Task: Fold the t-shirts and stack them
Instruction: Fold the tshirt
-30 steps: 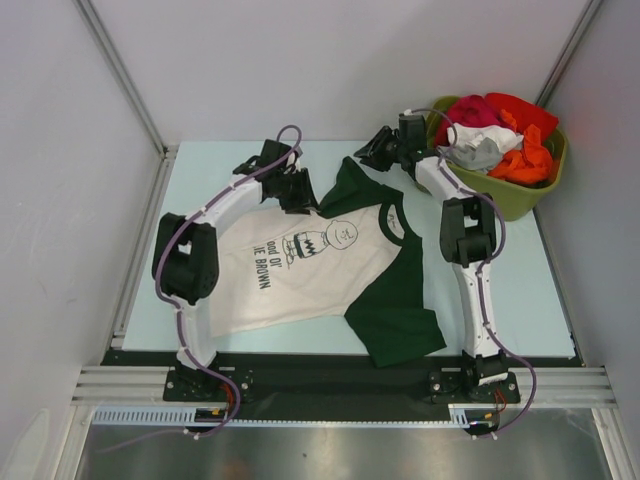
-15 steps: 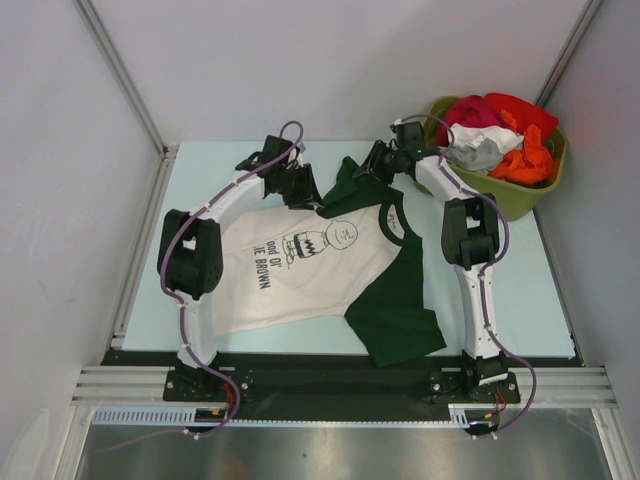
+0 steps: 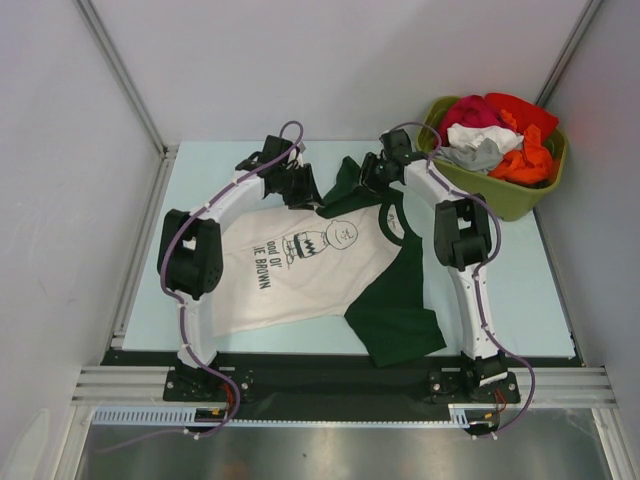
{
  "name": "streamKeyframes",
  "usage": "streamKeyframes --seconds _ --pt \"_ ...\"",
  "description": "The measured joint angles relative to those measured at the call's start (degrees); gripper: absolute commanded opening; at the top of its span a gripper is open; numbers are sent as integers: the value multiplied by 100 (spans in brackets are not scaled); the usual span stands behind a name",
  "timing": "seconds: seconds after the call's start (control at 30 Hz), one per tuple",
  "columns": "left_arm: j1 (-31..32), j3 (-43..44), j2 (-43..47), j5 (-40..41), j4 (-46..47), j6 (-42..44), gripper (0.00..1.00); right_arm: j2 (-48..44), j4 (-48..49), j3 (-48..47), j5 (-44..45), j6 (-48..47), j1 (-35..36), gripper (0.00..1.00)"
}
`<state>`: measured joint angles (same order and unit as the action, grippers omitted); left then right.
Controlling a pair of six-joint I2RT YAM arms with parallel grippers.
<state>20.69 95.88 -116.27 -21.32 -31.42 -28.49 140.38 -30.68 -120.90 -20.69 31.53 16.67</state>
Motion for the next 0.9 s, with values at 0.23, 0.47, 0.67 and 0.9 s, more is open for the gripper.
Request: streamKeyframes --seconds 0.23,0.47,0.67,0.9 --pt "0 -76 0 2 2 0 42 240 140 -37 81 286 -22 39" --pt "-11 -216 2 4 0 0 42 315 328 -116 74 428 -26 20" --pt "-15 -243 2 2 0 2 42 315 575 -127 26 474 -26 33" --pt "-15 -291 7 4 2 2 42 376 612 -258 -2 584 -26 0"
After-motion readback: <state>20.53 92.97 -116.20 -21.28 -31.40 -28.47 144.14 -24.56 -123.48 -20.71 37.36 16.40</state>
